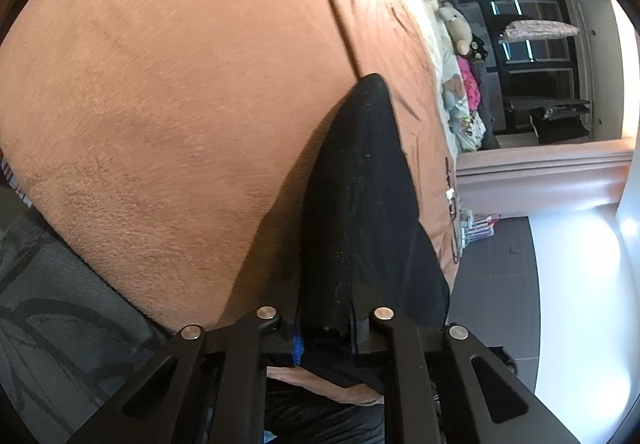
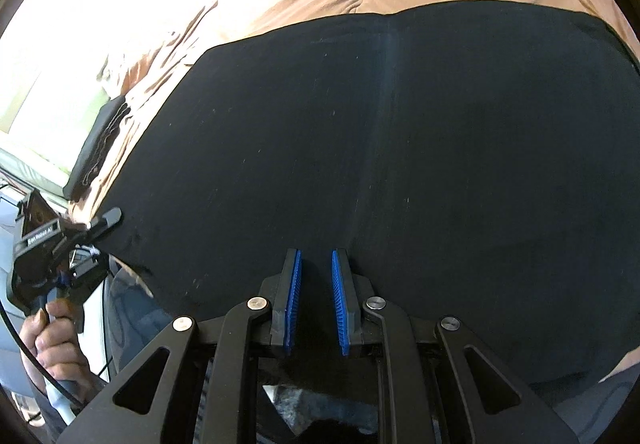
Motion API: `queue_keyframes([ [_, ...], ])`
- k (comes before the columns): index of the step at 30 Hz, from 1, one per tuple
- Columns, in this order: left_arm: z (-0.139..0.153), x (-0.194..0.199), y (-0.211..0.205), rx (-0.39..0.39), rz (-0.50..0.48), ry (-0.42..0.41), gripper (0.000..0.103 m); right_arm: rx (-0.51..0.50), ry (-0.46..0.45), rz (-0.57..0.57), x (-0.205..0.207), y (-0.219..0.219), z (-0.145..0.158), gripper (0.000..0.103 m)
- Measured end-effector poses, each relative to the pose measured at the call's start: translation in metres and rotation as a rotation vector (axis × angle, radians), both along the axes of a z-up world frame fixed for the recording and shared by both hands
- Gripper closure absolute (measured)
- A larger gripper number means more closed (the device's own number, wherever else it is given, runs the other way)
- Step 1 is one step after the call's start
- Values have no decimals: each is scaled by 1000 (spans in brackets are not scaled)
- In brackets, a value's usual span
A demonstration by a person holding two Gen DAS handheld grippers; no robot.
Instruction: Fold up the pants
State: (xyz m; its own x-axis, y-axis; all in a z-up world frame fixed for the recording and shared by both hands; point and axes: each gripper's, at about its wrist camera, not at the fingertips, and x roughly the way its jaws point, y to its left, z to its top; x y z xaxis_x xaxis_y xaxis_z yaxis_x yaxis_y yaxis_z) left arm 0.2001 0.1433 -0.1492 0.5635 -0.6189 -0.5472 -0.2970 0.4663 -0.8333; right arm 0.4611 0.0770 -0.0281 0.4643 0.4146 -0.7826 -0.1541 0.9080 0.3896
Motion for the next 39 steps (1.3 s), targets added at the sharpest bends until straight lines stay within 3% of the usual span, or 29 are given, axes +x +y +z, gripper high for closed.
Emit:
queue_keyframes([
  [11,46,7,-18,8,-43,-113,89,104,26,11,-6,-26,-4,91],
  [21,94,24,-58,26,-125,-214,89,177,-26,2,-18,-79,1,88],
  [23,101,28,-67,30,-145,-231,89,162,-57,-34,-24,-94,6,83],
  [25,107,32,-77,34,-167,-246,89,163,-78,-56,-28,-104,10,60],
  [27,112,37,-87,37,-191,-259,89,180,-103,-76,-32,-118,13,53],
  [39,141,60,-155,52,-321,-310,89,219,-151,-169,-60,-187,18,53],
])
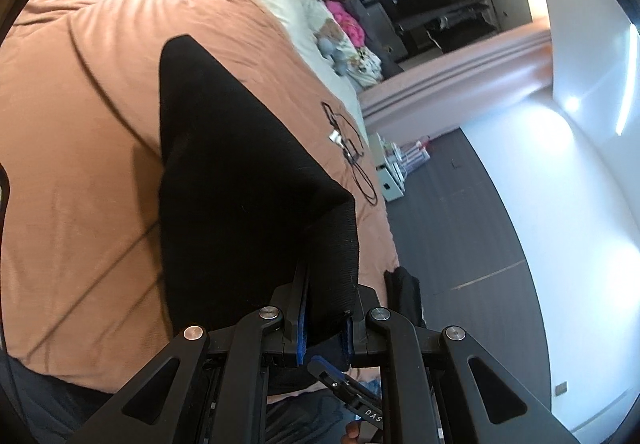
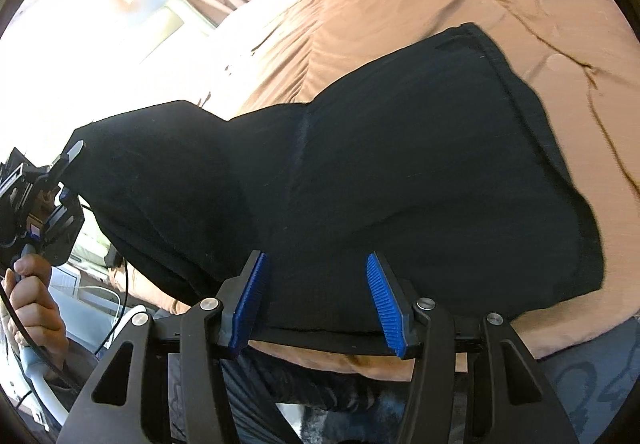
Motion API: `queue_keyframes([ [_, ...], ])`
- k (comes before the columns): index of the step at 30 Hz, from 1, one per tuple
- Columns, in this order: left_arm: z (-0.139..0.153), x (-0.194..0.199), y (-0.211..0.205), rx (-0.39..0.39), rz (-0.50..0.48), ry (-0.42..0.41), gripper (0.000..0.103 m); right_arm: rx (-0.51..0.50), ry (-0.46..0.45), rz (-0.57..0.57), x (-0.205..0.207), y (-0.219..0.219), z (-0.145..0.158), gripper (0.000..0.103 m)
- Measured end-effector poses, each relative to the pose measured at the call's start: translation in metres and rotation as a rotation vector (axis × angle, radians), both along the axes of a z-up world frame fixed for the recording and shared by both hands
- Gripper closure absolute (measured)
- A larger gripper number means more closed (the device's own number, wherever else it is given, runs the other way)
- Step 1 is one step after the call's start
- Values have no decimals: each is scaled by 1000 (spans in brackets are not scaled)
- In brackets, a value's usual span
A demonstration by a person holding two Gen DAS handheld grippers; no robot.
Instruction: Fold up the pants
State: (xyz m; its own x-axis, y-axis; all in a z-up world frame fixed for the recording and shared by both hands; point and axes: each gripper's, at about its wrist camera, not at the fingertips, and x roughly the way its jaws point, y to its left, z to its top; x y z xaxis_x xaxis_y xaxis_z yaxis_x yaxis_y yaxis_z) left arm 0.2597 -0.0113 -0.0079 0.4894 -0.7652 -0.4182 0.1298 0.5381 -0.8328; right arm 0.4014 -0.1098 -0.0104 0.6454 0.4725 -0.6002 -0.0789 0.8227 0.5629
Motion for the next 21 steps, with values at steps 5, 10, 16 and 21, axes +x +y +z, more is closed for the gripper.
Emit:
queue_keyframes([
  [5,4,7,-23,12,-46,-6,89,17,-8,-31,-11,0,1,53],
  [10,7,14,-49,28,-94,-13,89,32,-22,-61,-23,-16,0,53],
  [16,4,17,-89,35,-171,-9,89,41,-27,-95,-37,-31,3,53],
  [21,-7,20,-130,43,-241,8,89,50,-20,-135,-57,-50,2,53],
])
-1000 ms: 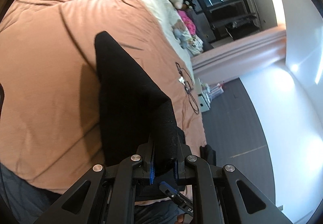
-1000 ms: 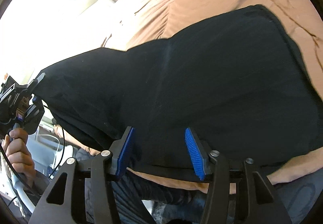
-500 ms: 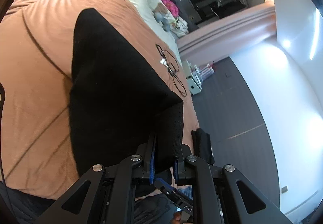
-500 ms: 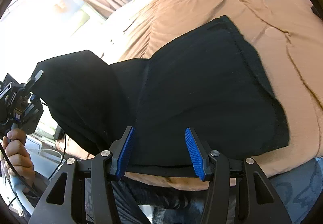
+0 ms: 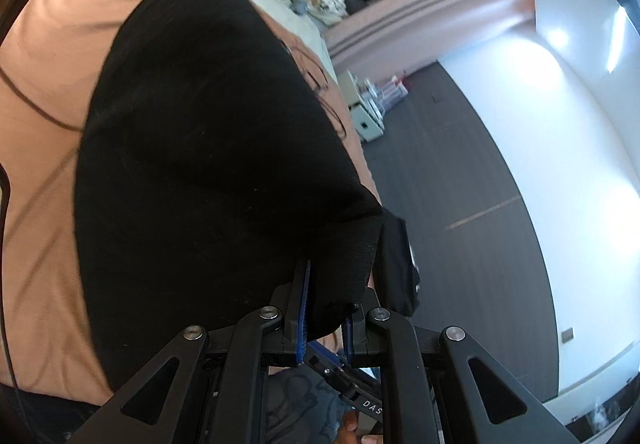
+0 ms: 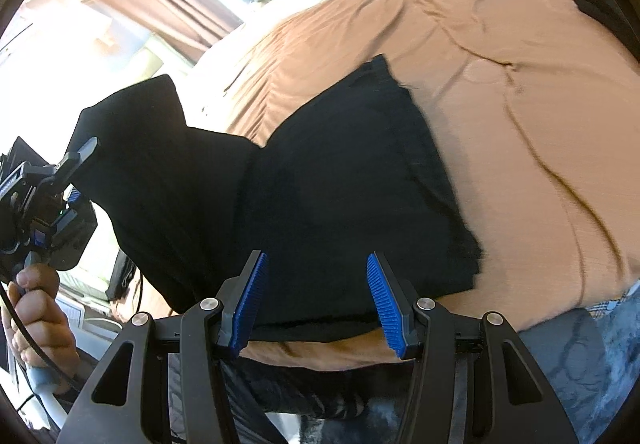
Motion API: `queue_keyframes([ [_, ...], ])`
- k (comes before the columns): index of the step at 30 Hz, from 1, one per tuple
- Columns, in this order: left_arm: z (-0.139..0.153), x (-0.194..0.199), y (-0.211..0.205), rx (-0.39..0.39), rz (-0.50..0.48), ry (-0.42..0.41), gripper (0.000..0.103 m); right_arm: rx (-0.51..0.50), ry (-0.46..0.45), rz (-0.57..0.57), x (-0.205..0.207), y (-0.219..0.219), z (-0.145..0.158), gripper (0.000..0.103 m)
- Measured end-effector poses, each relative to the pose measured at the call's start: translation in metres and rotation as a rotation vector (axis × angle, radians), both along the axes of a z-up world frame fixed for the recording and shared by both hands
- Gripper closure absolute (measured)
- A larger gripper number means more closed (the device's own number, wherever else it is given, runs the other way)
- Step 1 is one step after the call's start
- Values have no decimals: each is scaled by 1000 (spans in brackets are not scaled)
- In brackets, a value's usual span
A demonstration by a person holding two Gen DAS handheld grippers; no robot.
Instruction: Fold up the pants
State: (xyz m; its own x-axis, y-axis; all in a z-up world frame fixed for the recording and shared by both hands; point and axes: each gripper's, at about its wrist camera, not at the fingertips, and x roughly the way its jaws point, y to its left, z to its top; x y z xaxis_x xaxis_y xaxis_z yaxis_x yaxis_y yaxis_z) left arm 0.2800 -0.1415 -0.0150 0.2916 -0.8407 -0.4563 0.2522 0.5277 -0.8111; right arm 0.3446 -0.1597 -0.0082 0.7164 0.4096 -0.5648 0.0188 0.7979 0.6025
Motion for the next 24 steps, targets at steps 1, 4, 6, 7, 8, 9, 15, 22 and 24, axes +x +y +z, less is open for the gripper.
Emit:
queue_keyframes([
  [1,-4,0,-9,0,-19,7,89,1,3,-8,-1,-4,-1,53],
  [4,-19,1,-39,11,-81,28,89,5,8,-33,-11,-16,0,53],
  [6,-35,-1,-59,23,-124,57,89,6,7,-40,-18,-20,2,53],
  [7,-45,-1,-68,26,-144,84,89,6,7,-43,-19,-21,3,53],
  [8,-54,-2,-77,32,-163,106,89,6,8,-49,-22,-23,3,53],
  [9,-59,-3,-83,38,-177,117,89,7,10,-55,-24,-25,2,53],
  [15,-79,-6,-108,109,-217,145,86,30,18,-97,-35,-42,0,53],
  [22,-72,-6,-101,69,-202,129,36,113,-42,-94,-46,-54,6,53],
  [24,-68,-7,-98,60,-194,124,36,140,-59,-93,-48,-59,6,52],
])
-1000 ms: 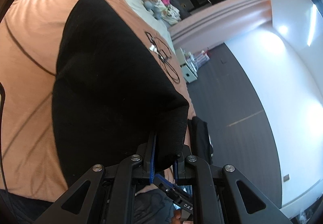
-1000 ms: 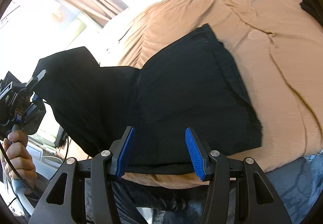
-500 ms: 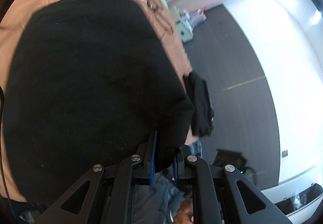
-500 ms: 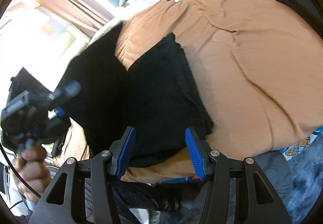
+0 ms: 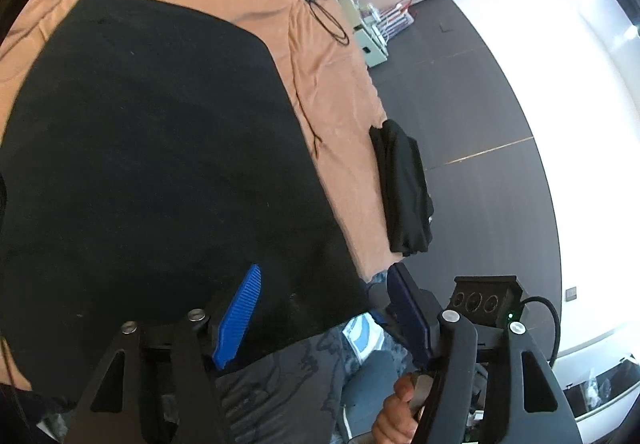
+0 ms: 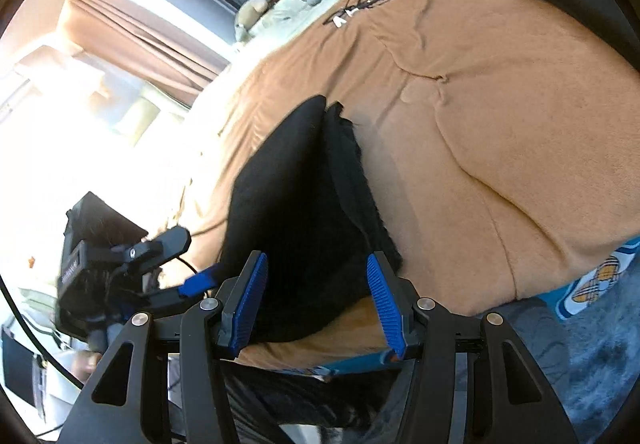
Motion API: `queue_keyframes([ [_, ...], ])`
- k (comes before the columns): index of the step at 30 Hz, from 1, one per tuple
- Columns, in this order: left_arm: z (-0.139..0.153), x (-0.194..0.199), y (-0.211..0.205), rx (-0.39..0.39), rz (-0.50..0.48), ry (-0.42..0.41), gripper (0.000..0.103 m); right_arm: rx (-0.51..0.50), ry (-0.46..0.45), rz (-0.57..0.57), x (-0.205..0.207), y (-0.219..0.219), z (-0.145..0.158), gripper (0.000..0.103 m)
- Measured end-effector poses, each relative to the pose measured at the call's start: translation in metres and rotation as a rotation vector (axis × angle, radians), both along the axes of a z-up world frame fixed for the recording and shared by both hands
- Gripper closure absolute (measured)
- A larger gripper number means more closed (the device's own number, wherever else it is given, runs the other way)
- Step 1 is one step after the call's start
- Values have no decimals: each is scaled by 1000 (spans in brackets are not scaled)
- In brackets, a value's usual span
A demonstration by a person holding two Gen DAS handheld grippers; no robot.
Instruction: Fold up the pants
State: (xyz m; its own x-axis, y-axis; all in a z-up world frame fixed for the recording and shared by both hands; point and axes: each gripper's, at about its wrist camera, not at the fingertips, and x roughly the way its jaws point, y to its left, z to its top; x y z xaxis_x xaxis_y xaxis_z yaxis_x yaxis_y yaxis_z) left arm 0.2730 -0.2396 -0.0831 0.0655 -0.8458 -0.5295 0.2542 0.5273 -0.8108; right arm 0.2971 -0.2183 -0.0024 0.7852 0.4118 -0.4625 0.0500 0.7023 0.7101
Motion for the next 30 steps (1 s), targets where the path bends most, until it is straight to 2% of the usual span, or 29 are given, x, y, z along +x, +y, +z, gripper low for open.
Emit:
queue_keyframes([
  [3,0,-1,11,19,28,-12,36,46,-25,8,-3,-3,1,44],
  [5,-1,-6,20,27,48,-16,36,62,-26,28,-1,-2,-1,44],
  [11,-5,-7,50,96,123,-34,36,-20,62,29,19,8,-15,44],
  [12,-7,-6,56,101,136,-31,36,-43,74,21,20,10,-16,49],
  [13,-9,-7,61,105,146,-28,36,-66,81,20,20,13,-15,62],
  [14,-10,-7,65,110,157,-27,36,-79,93,37,23,15,-17,70],
  [15,-12,-6,71,118,172,-25,36,-79,105,55,26,18,-18,86],
  [18,-16,-2,84,129,205,-17,36,-119,118,62,29,21,-18,96],
  [21,-21,2,98,154,238,-8,36,-126,113,32,24,14,-12,98],
  [27,-38,4,108,191,268,36,36,-119,189,24,22,12,-27,98],
  [30,-45,3,113,193,273,47,36,-108,177,41,23,14,-11,95],
])
